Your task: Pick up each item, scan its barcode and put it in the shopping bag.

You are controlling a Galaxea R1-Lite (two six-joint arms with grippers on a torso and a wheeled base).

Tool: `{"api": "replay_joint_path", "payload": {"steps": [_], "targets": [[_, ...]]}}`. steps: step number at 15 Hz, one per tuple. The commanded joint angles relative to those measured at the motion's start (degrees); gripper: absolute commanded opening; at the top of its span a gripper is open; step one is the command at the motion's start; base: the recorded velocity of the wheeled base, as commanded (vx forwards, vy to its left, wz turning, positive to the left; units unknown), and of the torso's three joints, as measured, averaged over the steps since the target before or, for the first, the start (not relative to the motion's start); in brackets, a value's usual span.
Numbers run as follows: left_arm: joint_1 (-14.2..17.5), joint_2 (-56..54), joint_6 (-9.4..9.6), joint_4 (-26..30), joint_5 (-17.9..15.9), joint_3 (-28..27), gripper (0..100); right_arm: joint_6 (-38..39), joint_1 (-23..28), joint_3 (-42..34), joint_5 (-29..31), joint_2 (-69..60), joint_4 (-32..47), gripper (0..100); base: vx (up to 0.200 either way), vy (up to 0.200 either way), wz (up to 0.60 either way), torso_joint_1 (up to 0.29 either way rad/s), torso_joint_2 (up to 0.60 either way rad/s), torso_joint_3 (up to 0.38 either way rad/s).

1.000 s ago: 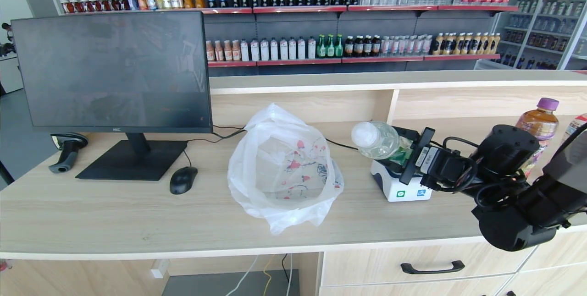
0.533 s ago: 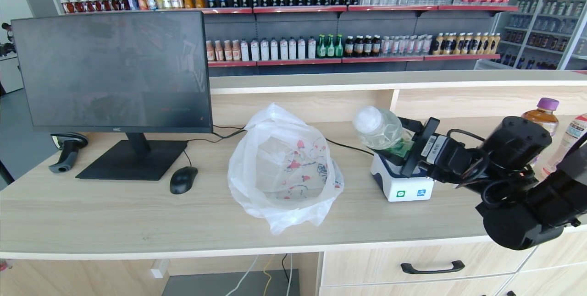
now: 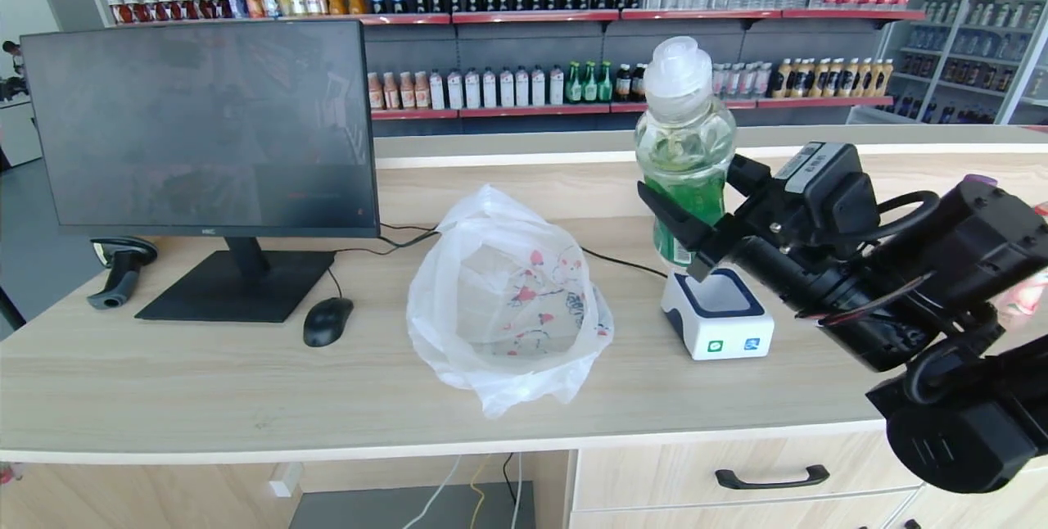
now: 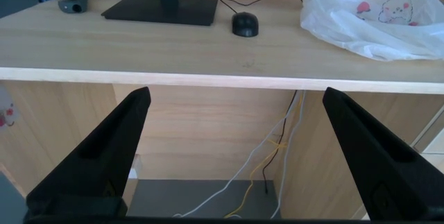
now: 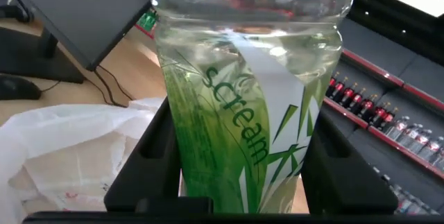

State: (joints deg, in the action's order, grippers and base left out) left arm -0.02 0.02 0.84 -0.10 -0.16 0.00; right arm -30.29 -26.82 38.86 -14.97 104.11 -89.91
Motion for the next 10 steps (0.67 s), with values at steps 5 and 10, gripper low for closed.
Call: {"api": "replay_joint_path", "payload": {"steps": [5,10], "targets": [[0.02,-0.02,0.04,0.01,-0.02,0.00,100,16.49,-0.69,-3.18,1.00,-4.00,-0.09,0,0.000,0.000,0.00,0.000,0.00,0.000],[0.02,-0.02,-0.14,0.01,-0.02,0.00,100,23.61,1.07,-9.33,1.35,-4.35,-0.09,0,0.000,0.000,0.00,0.000,0.00,0.000]]}}
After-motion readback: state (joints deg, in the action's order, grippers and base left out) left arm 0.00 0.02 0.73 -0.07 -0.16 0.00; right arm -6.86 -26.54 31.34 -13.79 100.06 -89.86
